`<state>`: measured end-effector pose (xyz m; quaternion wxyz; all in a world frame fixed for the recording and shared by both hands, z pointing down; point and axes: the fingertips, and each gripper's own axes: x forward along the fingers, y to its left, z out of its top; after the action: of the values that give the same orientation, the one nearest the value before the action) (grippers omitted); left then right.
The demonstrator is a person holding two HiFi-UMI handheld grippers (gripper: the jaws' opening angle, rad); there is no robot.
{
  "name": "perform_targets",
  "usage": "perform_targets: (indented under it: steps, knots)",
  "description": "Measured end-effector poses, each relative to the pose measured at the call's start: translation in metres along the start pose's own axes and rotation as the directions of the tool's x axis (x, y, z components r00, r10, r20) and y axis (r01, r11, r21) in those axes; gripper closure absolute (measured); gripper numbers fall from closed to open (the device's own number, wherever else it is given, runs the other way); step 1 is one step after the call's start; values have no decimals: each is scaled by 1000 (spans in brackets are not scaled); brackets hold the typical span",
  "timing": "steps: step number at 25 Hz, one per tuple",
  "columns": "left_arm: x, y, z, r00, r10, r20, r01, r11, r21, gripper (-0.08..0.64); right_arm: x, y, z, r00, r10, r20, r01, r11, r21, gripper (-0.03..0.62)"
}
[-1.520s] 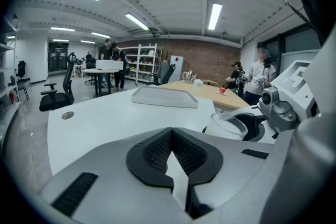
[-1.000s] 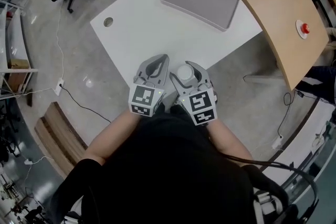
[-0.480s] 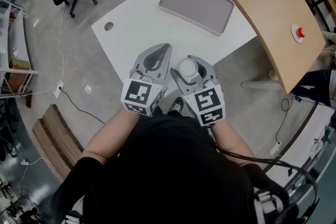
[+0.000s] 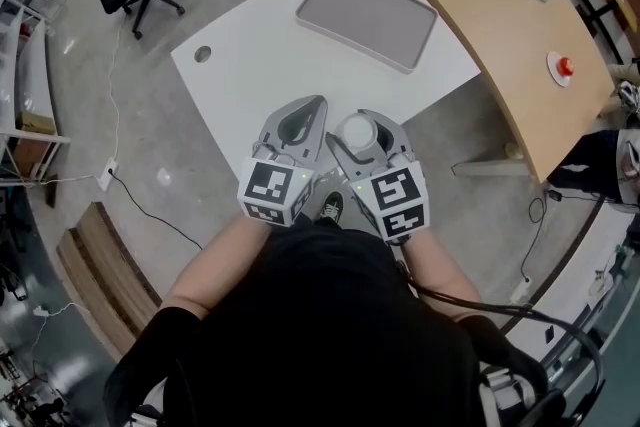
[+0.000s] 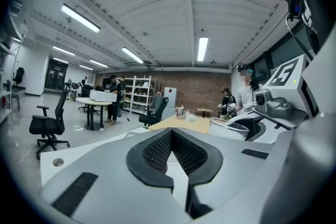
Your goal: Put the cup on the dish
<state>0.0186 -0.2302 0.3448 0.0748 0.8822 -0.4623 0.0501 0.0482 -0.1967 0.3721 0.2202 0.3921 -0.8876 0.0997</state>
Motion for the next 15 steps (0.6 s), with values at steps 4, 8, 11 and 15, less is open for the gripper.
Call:
perform_targets:
  steps: [4,8,11,15]
  knots:
    - [-1,2,3,1000,-17,8,17,1000,12,554,0,1,1,1000,-21,-1,21,1000,9,357]
    - [0,2,8,999,-47,15,46,999,17,554,-2,1,4,999,-51,-5,51,998,33,357]
    - [0,5,13,997,-68,21,68,998,18,554,-3,1,8,997,-76,-5,76,996,49,357]
    - [-5,13,18,995,-92,26,92,996,18,554,-1,6,16,994,-107,-2,107,992,66,357]
